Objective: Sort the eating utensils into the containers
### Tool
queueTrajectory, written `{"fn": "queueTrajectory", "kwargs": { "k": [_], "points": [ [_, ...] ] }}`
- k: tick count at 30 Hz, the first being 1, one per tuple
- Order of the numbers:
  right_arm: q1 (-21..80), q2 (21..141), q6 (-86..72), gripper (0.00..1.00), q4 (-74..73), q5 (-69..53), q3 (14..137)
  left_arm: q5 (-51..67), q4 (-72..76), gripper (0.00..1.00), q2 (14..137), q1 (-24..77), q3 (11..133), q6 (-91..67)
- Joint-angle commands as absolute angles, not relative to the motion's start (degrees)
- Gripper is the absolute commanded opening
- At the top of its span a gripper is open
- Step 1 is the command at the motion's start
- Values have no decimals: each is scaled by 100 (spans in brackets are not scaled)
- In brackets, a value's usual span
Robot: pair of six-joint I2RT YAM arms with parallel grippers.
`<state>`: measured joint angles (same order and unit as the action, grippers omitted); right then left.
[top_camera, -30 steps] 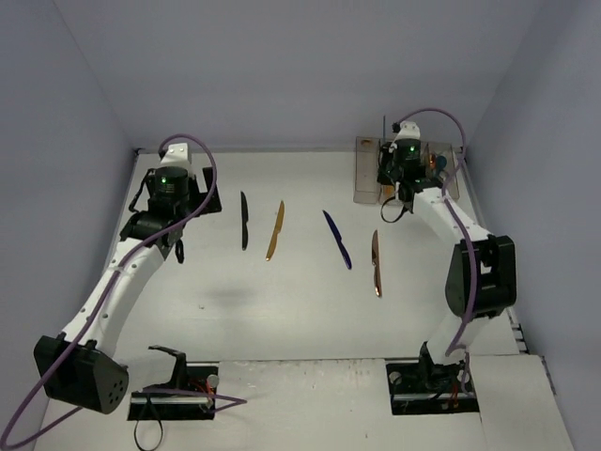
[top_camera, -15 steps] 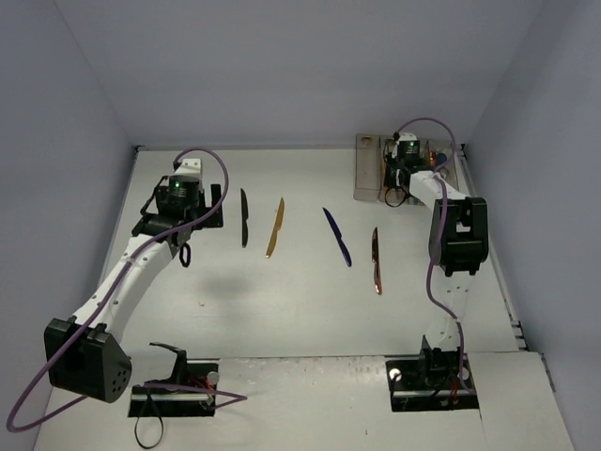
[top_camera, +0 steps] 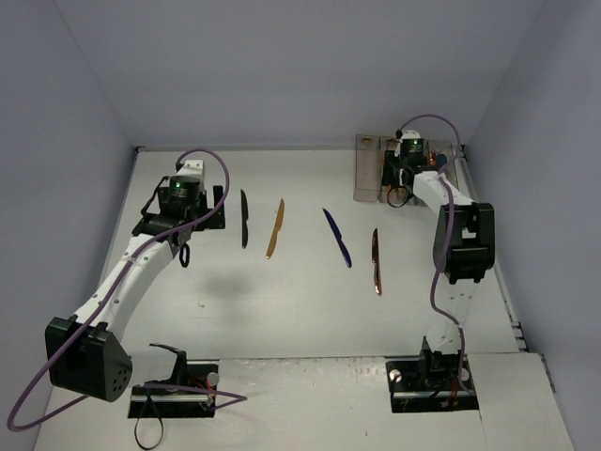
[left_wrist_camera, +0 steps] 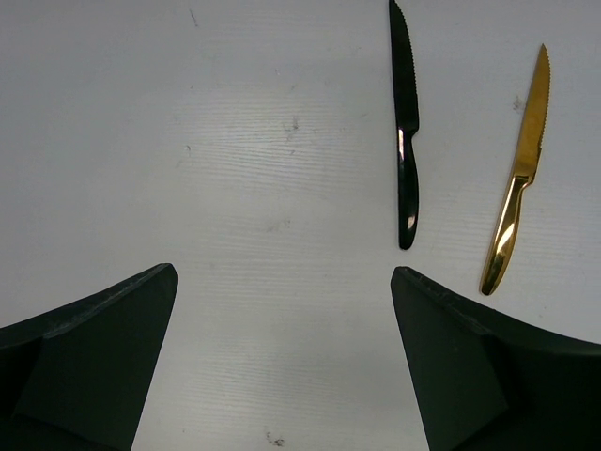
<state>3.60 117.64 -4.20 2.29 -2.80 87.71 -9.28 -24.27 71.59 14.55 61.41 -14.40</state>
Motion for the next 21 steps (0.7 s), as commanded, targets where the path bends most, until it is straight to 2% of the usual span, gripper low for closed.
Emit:
{"fn": "queueTrajectory", "kwargs": {
  "k": [1,3,6,9,12,16,21],
  "points": [
    [472,10383,-520,46,236,-18,8490,-823,-2303,97,7102,1415,6479,-1531],
    [520,10078,-750,52,43,12,8271,-809,-2305,98,7104,1413,6486,-1540],
    [643,9457,-1257,68,-311,43,7724,-800,-2320,97,7119,1406,6486,-1547],
    [869,9107,-1380,79,-936,-219,7349,-800,-2320,97,7128,1389,6486,-1573],
    [1182,8708,-1502,99,-1160,-84,6798,-774,-2320,97,7154,1389,6486,-1573],
    [1532,8108,-1819,100,-1229,-51,5848,-773,-2320,97,7137,1368,6491,-1573],
    [1573,7899,-1790,98,-1306,-293,5176,-748,-2315,97,7148,1354,6486,-1587]
  ]
}}
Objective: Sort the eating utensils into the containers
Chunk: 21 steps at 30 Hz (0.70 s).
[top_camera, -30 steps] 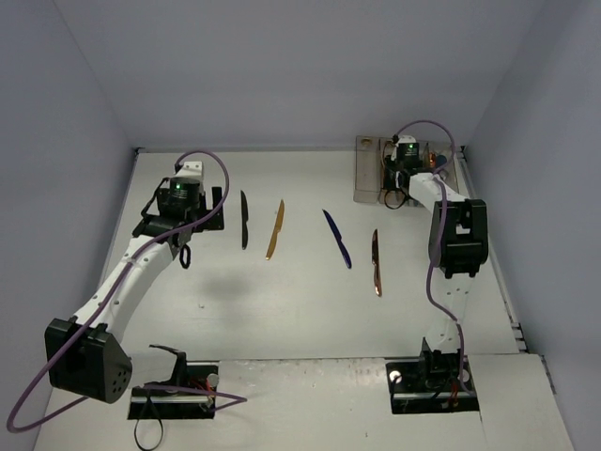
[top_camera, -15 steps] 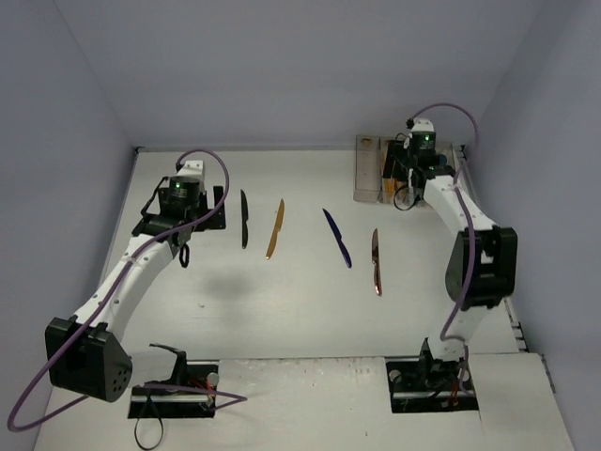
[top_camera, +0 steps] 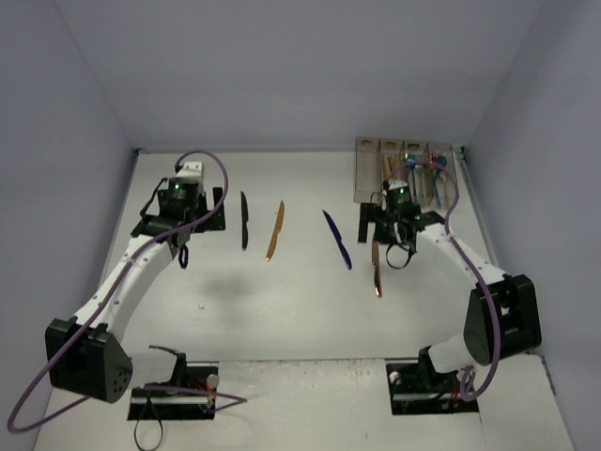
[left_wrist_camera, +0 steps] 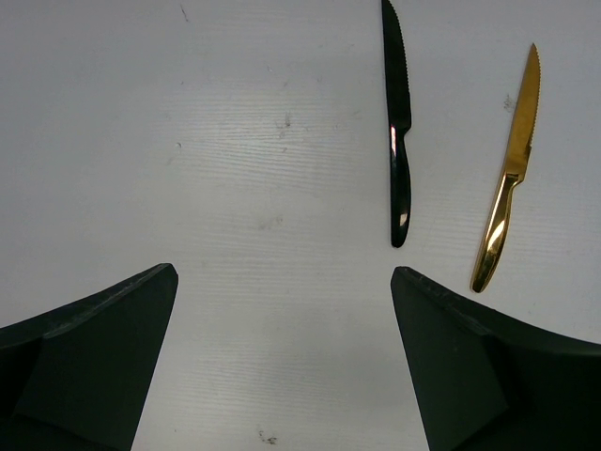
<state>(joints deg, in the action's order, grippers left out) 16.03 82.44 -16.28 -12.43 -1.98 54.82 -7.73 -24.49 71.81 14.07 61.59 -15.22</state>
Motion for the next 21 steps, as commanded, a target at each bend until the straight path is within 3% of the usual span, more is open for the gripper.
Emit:
{"fn": "queueTrajectory", "kwargs": {
  "k": [1,11,18,21],
  "points": [
    [1573,7876,-1795,97,-1310,-317,5064,-739,-2312,97,7154,1354,6486,-1591],
    [1584,8328,-1754,61,-1301,-489,4804,-724,-2320,97,7168,1354,6483,-1600],
    [1582,8638,-1714,48,-1259,-387,4824,-739,-2329,97,7163,1354,6478,-1608],
    [1582,8746,-1732,47,-1222,-350,4853,-729,-2329,97,7171,1354,6469,-1600]
  ]
}}
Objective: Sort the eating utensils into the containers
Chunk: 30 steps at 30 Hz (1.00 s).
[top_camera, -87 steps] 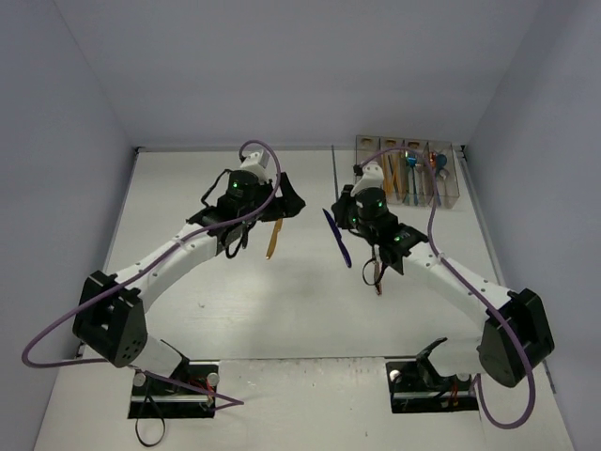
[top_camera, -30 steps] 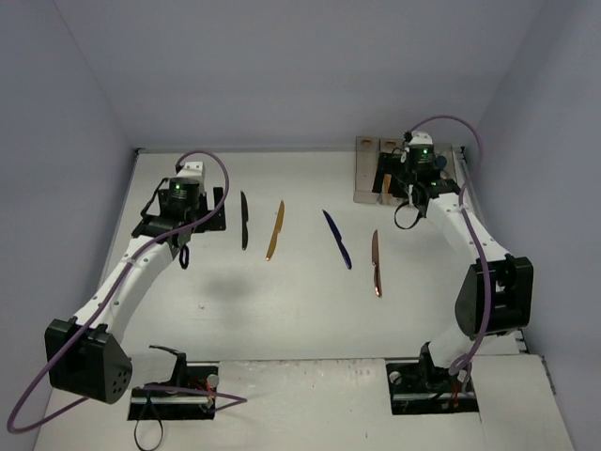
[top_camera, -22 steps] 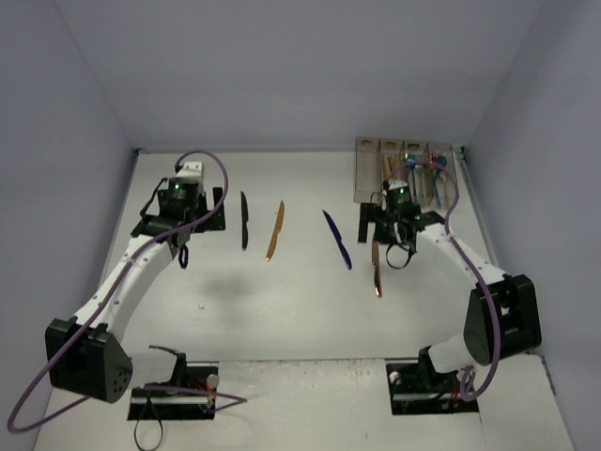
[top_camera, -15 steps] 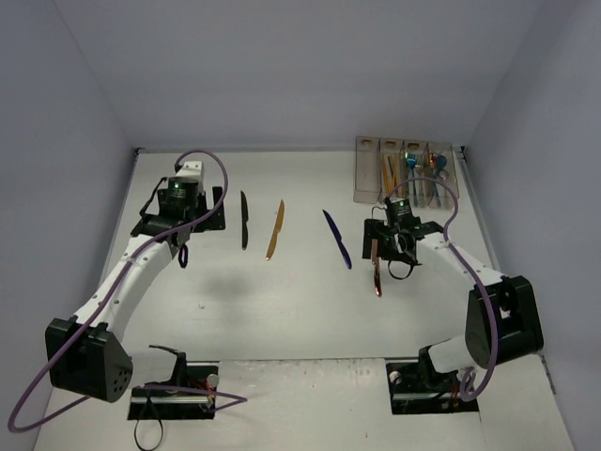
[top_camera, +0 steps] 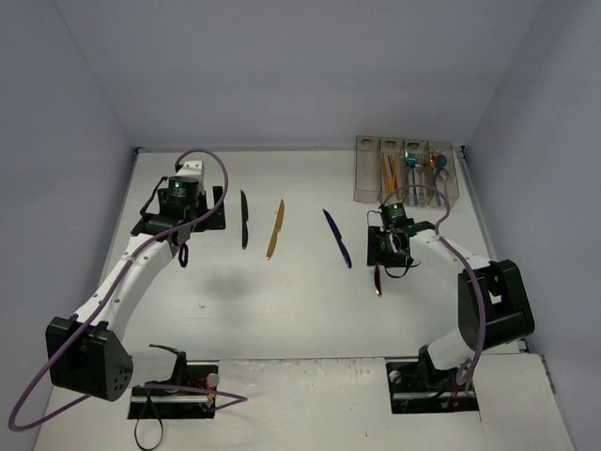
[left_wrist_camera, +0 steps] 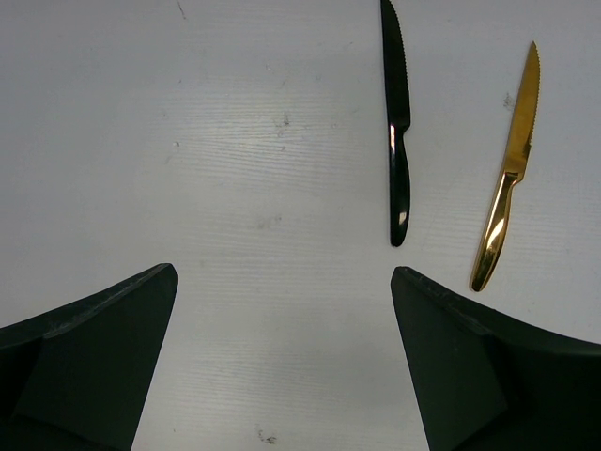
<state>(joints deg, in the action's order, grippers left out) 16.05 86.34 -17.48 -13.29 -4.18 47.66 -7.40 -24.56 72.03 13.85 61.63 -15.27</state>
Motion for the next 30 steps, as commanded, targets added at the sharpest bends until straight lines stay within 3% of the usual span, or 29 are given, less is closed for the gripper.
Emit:
{"fn": "queueTrajectory", "kwargs": {
  "k": [1,11,21,26,30],
  "points": [
    [1582,8757,-1738,47,-1222,-333,4870,-729,-2329,97,7166,1354,6469,-1600],
    [1591,9065,-1829,43,-1214,-166,4966,-738,-2338,97,7190,1362,6478,-1591],
    [1661,9387,-1902,23,-1222,-105,4974,-750,-2355,97,7198,1354,6492,-1582],
    [1709,9569,-1934,2,-1224,-112,5025,-762,-2358,97,7183,1354,6500,-1575],
    [1742,9396,-1871,0,-1230,-132,5202,-775,-2373,98,7177,1354,6499,-1568]
  ]
}}
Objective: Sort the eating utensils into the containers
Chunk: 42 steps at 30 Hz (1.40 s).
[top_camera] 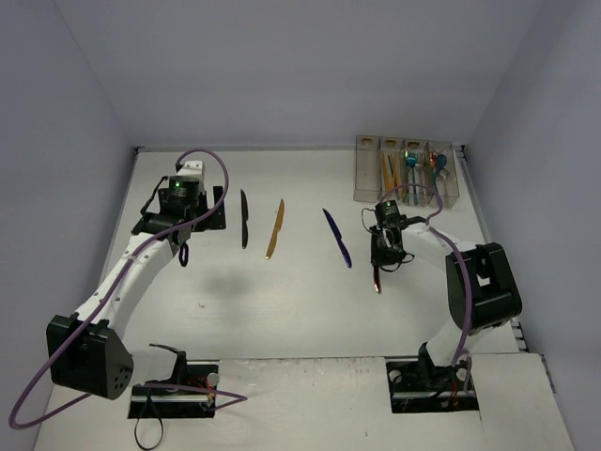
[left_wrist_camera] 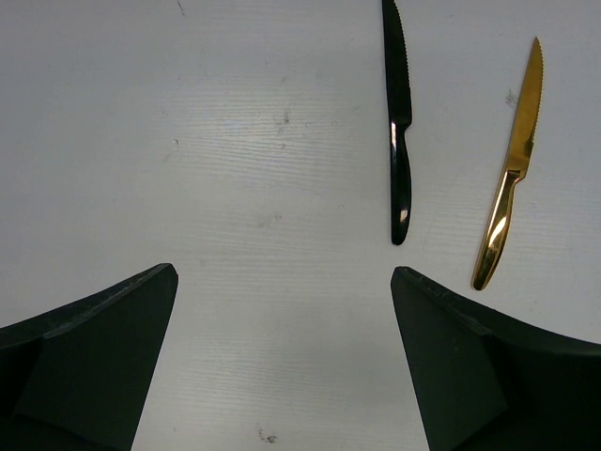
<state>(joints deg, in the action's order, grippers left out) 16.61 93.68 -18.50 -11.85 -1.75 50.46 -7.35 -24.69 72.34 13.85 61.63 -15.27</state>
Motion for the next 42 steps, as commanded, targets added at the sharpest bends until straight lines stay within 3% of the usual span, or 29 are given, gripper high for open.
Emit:
{"fn": "queueTrajectory", "kwargs": {
  "k": [1,6,11,26,34,42],
  "points": [
    [1751,9265,-1866,0,-1230,-170,5263,-781,-2373,97,7178,1354,6494,-1565],
    [1957,8395,-1882,0,-1248,-280,5878,-774,-2364,97,7163,1354,6503,-1564],
    [1986,8292,-1603,0,-1239,-188,6913,-712,-2373,97,7189,1354,6504,-1582],
    [1281,11365,-851,0,-1043,63,10846,-680,-2399,97,7198,1345,6508,-1591],
    [990,12626,-721,0,-851,-140,11957,-615,-2391,97,7233,1345,6504,-1608],
    [940,13166,-756,0,-721,-322,11945,-598,-2399,97,7239,1345,6504,-1608]
  ]
}}
